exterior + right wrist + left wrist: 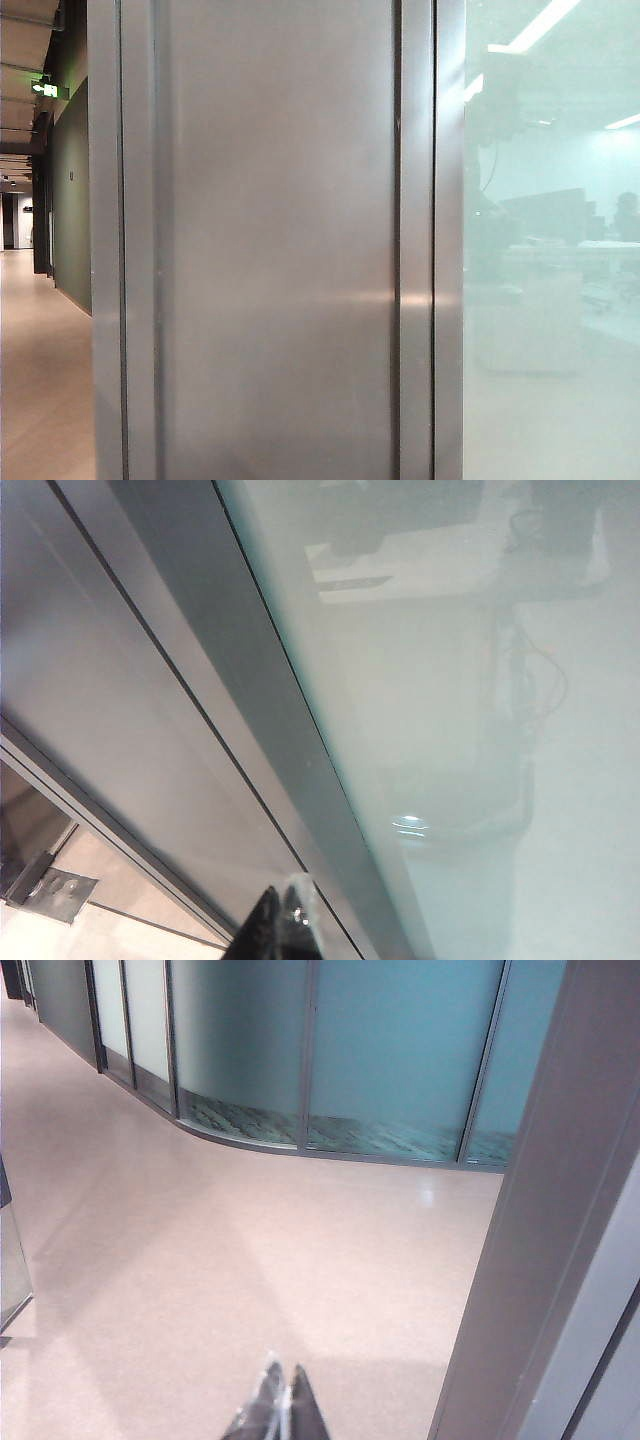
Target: Raise the arm to find the leftmost switch on the wall and turn on the lights.
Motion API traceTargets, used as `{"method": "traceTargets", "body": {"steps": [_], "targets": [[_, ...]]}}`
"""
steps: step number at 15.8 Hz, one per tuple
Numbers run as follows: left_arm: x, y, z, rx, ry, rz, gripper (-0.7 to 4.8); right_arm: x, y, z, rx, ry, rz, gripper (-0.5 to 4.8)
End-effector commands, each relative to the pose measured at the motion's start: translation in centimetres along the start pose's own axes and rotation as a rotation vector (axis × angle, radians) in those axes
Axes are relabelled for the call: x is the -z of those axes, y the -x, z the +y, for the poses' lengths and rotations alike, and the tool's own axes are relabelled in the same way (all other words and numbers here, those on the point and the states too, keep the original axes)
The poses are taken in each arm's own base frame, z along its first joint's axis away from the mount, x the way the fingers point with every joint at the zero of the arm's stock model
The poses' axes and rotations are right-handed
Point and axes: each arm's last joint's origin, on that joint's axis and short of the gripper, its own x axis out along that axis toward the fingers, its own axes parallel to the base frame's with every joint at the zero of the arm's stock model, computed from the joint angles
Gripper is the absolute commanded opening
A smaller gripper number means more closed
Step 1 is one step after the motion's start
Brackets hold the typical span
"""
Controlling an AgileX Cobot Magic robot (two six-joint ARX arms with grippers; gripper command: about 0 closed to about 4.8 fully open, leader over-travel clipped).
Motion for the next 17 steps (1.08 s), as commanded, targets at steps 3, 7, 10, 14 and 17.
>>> {"method": "traceTargets", "body": {"steps": [3,7,10,14,17], "targets": [[-0.2,0.0,0.0,0.0,-0.004,-0.016,-0.05,-0.2,0.1,0.1,-0.002,0.004,-0.018,-0.01],[-0.2,0.0,0.0,0.0,-0.004,-0.016,-0.05,-0.2,0.1,0.1,-0.002,0.004,-0.018,-0.01],[-0.2,0.0,0.0,0.0,-0.004,-0.016,-0.05,-0.1,0.4,0.2,-0.005,0.008,-0.032,-0.01],[-0.2,0.0,0.0,0.0,-0.004,-0.016,-0.05,1.6,2.8,0.5,0.074,0.173,-0.18,-0.01],[-0.2,0.0,0.0,0.0,-0.005,-0.016,-0.05,5.1,1.0,-1.6,0.24,0.194,-0.291,-0.01]]}}
